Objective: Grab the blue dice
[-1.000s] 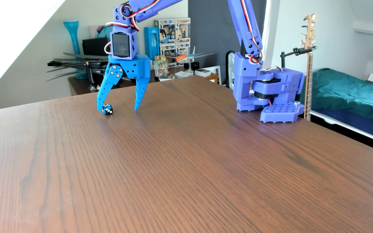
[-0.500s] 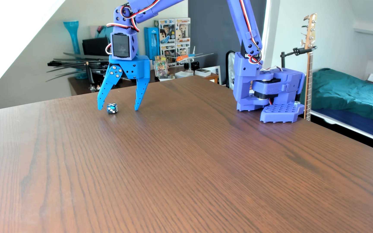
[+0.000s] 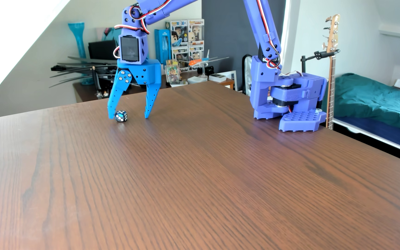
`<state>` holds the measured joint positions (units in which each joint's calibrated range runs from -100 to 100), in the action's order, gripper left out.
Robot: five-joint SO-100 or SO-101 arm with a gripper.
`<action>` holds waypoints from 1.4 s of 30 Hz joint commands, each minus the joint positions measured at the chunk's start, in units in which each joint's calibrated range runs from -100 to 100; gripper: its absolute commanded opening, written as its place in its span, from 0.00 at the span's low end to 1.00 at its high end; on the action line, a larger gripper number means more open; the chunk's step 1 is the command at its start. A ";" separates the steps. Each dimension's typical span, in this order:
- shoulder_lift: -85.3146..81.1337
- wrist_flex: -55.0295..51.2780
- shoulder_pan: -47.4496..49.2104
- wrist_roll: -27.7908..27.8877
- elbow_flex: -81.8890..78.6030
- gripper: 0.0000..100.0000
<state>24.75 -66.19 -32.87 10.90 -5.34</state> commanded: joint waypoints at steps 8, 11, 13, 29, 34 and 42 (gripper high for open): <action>-0.43 -0.72 -0.84 0.19 1.54 0.03; -0.43 -0.72 -0.84 0.24 1.54 0.03; -0.51 -0.72 -0.92 0.24 1.36 0.03; -37.77 -5.77 12.82 -5.75 6.60 0.02; -63.30 -15.34 18.55 -5.43 0.91 0.02; -84.65 -18.68 18.80 -4.07 -17.90 0.02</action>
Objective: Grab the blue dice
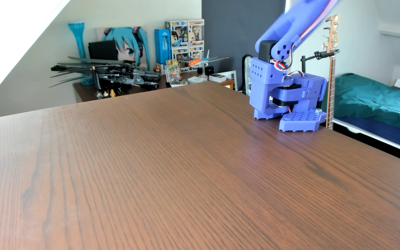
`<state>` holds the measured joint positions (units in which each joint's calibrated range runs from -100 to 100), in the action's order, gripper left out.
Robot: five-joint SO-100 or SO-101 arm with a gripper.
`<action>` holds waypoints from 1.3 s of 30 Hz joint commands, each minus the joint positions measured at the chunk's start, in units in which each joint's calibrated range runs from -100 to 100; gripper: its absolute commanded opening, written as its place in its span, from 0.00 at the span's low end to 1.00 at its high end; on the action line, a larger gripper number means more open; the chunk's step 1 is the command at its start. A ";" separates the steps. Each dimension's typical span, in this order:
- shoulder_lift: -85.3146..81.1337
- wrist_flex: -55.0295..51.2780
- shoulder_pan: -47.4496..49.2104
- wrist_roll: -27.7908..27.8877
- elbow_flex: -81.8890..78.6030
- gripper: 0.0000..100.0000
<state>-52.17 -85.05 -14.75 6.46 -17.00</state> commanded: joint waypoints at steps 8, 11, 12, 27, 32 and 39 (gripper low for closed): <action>-17.60 4.12 4.11 -3.20 4.71 0.02; -18.53 3.35 5.91 -3.20 4.62 0.02; -18.36 3.52 5.91 -3.20 1.99 0.02; -33.01 9.25 12.21 0.59 -32.27 0.02; -33.01 9.93 11.97 0.64 -36.70 0.02; -33.01 15.15 12.30 0.64 -41.13 0.02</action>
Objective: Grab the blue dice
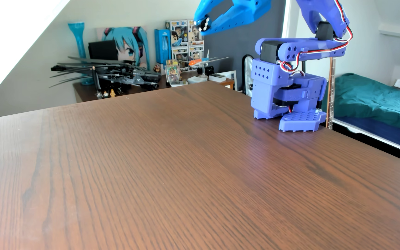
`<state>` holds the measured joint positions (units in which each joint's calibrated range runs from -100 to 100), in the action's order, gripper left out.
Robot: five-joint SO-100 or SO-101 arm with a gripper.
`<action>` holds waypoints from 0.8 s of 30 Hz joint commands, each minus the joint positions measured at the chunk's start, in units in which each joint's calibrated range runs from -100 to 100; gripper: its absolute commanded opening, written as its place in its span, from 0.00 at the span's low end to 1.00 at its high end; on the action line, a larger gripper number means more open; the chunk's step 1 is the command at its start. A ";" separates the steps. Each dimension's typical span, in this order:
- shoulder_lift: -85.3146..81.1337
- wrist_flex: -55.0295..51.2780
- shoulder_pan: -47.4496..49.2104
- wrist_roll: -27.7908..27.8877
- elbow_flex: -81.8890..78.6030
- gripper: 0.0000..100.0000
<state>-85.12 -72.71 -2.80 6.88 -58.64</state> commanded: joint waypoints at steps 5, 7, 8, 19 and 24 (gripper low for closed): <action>0.35 2.89 0.35 0.22 0.50 0.08; 0.19 2.89 0.35 0.22 0.32 0.13; -0.07 2.89 0.35 0.22 0.14 0.15; -0.15 2.89 0.27 2.06 -2.21 0.18; -0.15 2.89 0.27 2.06 -2.39 0.18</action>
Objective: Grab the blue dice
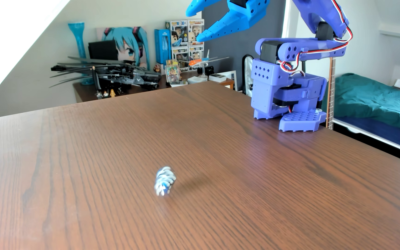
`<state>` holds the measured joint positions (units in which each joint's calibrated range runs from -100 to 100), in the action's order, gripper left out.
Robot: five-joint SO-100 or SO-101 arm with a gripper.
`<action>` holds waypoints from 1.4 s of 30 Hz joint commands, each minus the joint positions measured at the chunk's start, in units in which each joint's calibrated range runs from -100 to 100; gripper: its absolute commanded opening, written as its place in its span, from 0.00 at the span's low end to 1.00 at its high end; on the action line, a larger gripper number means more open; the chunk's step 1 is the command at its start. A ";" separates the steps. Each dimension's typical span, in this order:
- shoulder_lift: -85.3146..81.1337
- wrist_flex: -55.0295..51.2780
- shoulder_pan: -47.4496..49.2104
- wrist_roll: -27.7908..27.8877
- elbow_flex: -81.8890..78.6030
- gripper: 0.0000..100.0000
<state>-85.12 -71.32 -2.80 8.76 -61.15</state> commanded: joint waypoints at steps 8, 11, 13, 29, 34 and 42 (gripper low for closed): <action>-7.60 2.27 -3.25 -0.19 -7.57 0.14; -14.30 2.27 -3.25 -0.29 -12.90 0.03; -14.38 2.27 -3.17 -1.40 -14.98 0.01; -14.46 10.91 5.67 -10.81 -34.15 0.02; -14.55 9.79 5.18 -10.49 -35.05 0.02; -14.63 9.45 5.26 -10.60 -34.96 0.02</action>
<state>-98.58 -62.19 2.64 -1.86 -96.59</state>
